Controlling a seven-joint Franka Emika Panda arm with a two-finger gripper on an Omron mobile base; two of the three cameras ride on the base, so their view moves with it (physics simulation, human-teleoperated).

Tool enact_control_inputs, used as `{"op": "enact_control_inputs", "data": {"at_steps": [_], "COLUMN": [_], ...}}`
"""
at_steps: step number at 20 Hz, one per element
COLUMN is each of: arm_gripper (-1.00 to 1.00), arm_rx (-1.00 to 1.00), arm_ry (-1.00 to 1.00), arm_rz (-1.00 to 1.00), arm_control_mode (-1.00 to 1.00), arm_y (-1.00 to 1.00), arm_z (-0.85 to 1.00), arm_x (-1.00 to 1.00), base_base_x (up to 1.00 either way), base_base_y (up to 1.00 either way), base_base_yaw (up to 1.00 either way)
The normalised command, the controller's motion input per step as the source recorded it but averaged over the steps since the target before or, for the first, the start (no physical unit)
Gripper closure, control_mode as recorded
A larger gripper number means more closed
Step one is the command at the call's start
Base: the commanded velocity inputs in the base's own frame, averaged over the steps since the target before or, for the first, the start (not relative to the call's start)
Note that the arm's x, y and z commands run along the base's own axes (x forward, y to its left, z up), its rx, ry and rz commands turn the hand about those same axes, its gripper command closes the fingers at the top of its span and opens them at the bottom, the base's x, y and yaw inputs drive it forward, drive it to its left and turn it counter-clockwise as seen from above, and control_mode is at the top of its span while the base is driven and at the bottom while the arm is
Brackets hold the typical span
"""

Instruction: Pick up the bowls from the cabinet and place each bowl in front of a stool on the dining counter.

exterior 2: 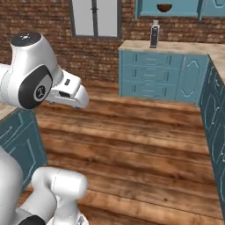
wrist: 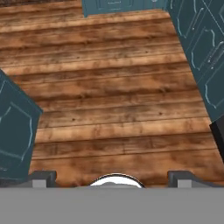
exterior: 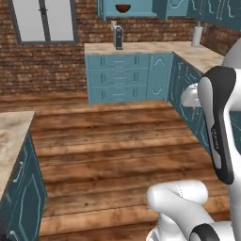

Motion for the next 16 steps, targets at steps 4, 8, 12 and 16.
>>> {"op": "enact_control_inputs", "data": {"at_steps": [4, 8, 12, 16], "arm_gripper": [-1.00, -1.00, -1.00, -1.00], "arm_rx": [0.00, 0.00, 0.00, 0.00], "arm_ry": [0.00, 0.00, 0.00, 0.00], "arm_rz": [0.00, 0.00, 0.00, 0.00], "arm_control_mode": [1.00, 1.00, 1.00, 1.00], "arm_y": [0.00, 0.00, 0.00, 0.00], "arm_z": [0.00, 0.00, 0.00, 0.00], "arm_x": [0.00, 0.00, 0.00, 0.00], "base_base_x": [1.00, 1.00, 1.00, 1.00], "base_base_y": [-0.22, -0.23, -0.21, -0.21], "base_base_yaw": [-0.01, -0.02, -0.03, -0.03]}}
